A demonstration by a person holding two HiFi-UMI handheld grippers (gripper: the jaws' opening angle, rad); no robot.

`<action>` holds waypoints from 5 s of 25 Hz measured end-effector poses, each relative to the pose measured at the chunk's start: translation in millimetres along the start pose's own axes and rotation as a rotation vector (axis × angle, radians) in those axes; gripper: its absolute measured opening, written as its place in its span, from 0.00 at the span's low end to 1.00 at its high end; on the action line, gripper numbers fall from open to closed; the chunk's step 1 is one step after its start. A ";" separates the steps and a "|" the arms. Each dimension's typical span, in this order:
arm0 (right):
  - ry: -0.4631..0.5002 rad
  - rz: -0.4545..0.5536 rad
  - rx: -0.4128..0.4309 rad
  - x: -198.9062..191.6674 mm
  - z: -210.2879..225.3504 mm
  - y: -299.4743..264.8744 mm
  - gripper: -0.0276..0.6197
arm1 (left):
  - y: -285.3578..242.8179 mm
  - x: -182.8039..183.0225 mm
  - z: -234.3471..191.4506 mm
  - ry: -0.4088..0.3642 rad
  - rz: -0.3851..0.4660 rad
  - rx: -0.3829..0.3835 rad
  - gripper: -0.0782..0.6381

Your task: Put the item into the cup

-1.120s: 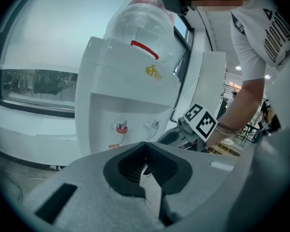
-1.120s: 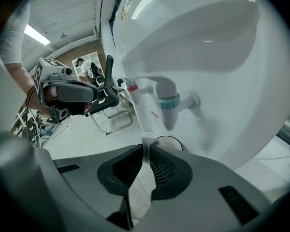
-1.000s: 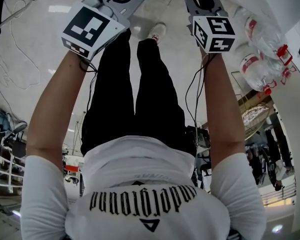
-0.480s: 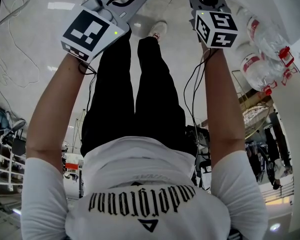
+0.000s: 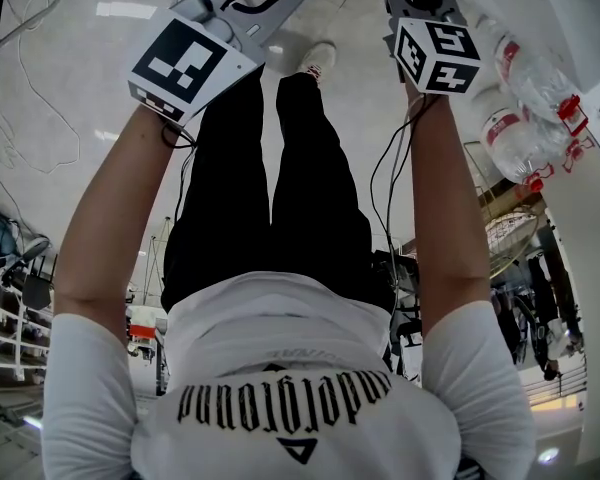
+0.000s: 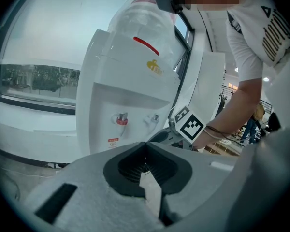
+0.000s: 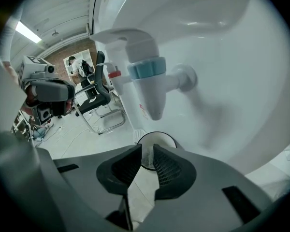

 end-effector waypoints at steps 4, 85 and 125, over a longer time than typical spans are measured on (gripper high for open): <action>0.008 -0.003 0.003 0.9 -5.4 2.2 0.13 | 5.1 1.3 -0.2 0.000 0.003 0.001 0.13; 0.255 0.590 0.046 258.6 -145.5 510.5 0.06 | 231.5 352.1 239.6 -0.115 0.371 0.145 0.13; 0.190 0.576 -0.066 232.0 -281.4 498.1 0.06 | 373.7 277.8 236.4 -0.088 0.360 0.006 0.13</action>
Point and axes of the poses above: the fingertips, and each gripper's own axes: y backward along the fingers, z to its right, x out of its top, the point moved 1 cm from there along y, backward along the fingers, and after that the axes turned 3 degrees about x, right-handed, at the moved point
